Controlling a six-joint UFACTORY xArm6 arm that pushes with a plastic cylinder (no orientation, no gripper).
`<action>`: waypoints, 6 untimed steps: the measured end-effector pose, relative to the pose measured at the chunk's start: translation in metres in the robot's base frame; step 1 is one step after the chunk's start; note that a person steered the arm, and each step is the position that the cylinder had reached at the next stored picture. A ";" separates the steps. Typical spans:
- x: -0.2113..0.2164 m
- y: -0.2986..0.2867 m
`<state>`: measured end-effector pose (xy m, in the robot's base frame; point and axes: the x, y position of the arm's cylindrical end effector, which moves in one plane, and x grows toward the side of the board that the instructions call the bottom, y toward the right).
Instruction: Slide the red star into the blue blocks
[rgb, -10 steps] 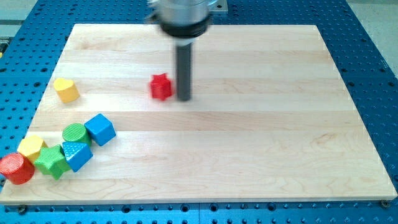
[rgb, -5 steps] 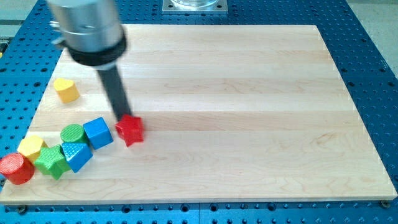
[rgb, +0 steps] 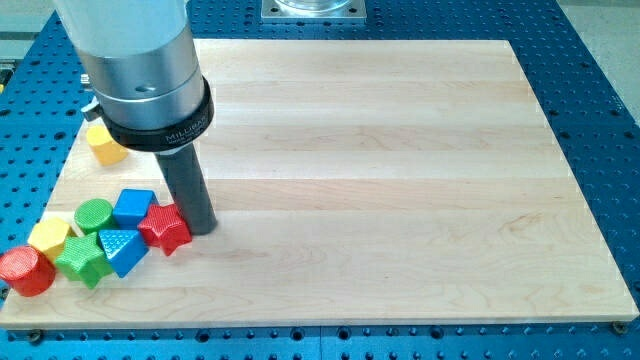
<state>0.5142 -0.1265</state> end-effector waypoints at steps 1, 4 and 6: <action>-0.048 -0.006; -0.018 -0.026; 0.019 0.018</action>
<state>0.5331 -0.1081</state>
